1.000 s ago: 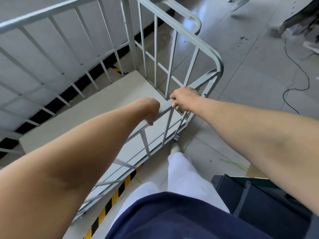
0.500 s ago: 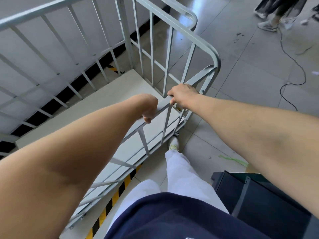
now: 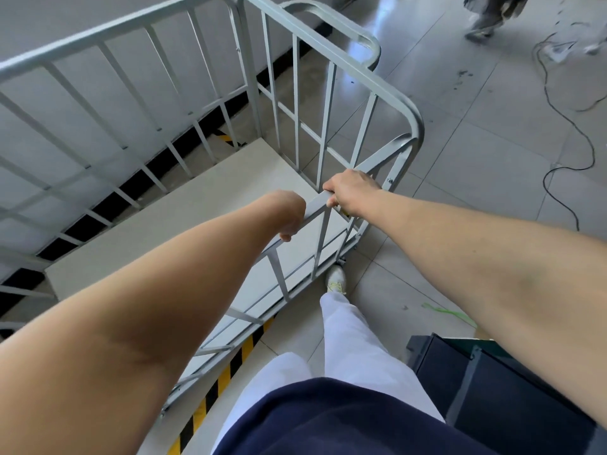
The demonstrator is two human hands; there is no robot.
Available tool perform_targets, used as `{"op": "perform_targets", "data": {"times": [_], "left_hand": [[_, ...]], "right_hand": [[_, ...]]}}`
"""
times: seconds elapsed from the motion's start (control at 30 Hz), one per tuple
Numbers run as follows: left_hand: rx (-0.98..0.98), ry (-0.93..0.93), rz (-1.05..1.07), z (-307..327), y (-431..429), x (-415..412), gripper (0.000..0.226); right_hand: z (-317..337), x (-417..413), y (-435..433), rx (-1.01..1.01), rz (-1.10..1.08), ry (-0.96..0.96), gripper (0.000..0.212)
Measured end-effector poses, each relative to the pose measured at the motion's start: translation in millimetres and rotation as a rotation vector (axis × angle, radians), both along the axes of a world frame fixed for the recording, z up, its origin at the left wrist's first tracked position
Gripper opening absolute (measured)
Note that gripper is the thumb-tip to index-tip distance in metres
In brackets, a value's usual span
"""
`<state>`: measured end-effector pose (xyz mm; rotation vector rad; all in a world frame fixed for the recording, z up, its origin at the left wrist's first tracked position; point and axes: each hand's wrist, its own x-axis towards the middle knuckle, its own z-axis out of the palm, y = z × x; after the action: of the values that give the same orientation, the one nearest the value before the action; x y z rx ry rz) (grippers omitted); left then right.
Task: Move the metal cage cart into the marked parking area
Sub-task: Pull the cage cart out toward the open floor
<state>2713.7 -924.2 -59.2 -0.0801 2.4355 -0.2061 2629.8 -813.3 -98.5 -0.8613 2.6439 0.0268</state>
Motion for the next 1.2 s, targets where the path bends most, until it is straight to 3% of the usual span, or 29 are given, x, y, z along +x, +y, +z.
{"op": "perform_targets", "data": {"times": [0.07, 0.27, 0.4, 0.47, 0.77, 1.2], "left_hand": [[0.050, 0.026, 0.034, -3, -1, 1, 0.018], [0.103, 0.020, 0.135, -12, -9, 2, 0.040], [0.152, 0.091, 0.183, 2, -7, -18, 0.035], [0.175, 0.131, 0.175, 15, -2, -35, 0.033], [0.197, 0.236, 0.231, 54, 17, -110, 0.033], [0.210, 0.286, 0.179, 52, 8, -192, 0.027]], "right_hand": [[-2, -1, 1, 0.021, -0.001, -0.014, 0.039], [8, -4, 1, 0.064, 0.070, -0.124, 0.021], [17, -19, 5, 0.040, 0.087, -0.129, 0.028], [29, -32, 7, 0.036, 0.085, -0.108, 0.015], [76, -113, 22, 0.037, 0.086, -0.089, 0.034], [81, -185, 19, 0.031, 0.055, -0.085, 0.037]]}}
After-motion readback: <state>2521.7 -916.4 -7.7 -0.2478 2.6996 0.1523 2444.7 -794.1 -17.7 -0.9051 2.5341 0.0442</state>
